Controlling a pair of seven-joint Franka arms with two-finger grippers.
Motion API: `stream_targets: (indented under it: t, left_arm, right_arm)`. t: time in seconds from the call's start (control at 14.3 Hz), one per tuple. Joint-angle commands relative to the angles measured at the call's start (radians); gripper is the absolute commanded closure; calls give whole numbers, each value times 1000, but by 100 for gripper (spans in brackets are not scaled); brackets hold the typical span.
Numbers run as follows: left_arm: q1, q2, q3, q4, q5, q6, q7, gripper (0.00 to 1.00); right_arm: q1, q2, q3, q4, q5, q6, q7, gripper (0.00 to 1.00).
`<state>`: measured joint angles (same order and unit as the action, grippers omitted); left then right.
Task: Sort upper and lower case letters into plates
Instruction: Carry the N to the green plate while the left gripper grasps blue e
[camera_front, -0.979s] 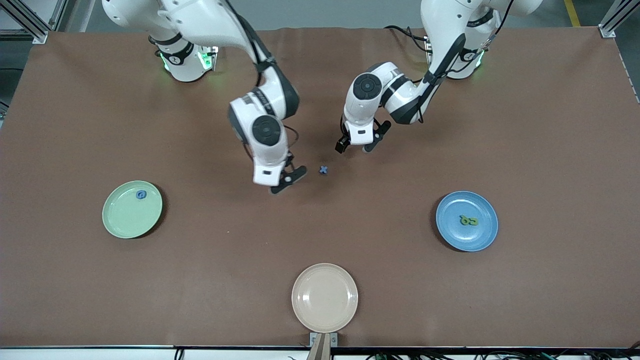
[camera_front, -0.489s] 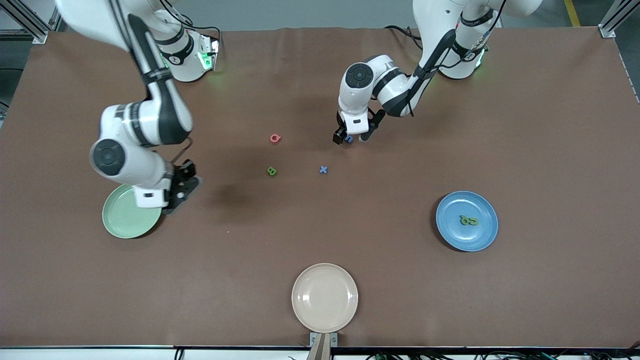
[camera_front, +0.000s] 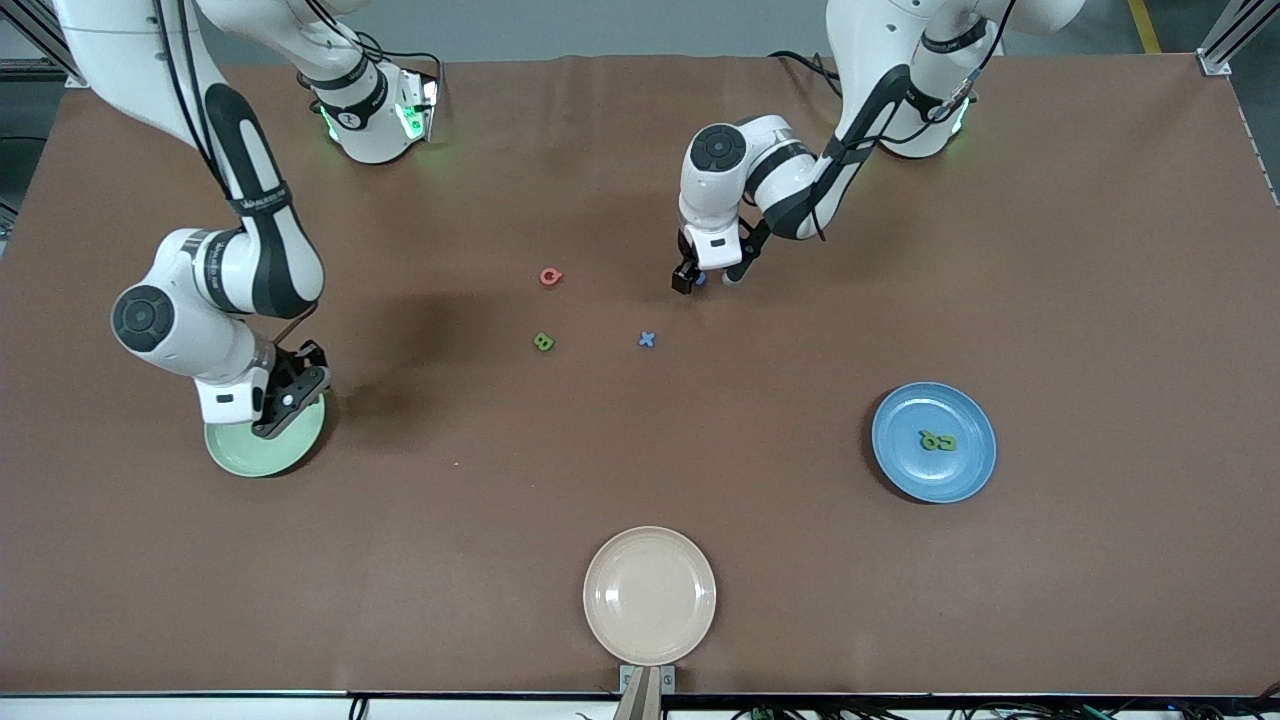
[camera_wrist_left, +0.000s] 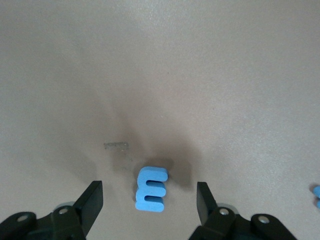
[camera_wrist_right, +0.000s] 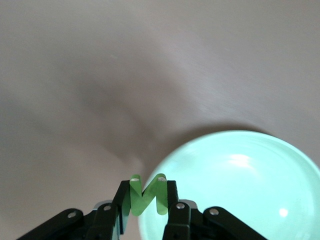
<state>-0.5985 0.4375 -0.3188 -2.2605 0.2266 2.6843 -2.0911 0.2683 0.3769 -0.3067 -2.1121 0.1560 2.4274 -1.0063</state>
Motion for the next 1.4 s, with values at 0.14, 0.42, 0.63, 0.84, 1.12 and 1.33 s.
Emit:
stream_targets:
  t: [0.14,0.42,0.63,0.84,1.12,1.33]
  left_arm:
    - [2,26,4,12,27,17,-27,35]
    - [2,33,12,27,27,22,-29,60]
    - [3,47,12,39,27,22,-26,94]
    - [29,18,14,64,36,8,-3,100]
    - [153,-77,12,195,42,-202,190,100]
    - [264,-77,9,320,42,-337,398,100]
  right_arm:
    - [-89,86,23,4,-1,125,-58,88]
    - [-106,120,24,9,4,151,-57,82]
    - [-100,120,26,11,8,142,-52,31]
    - [-80,96,27,17,10,110,-43,15]
    - [-2,27,29,43,10,-39,14,10]
    - [87,-9,29,38,10,-51,49,0]
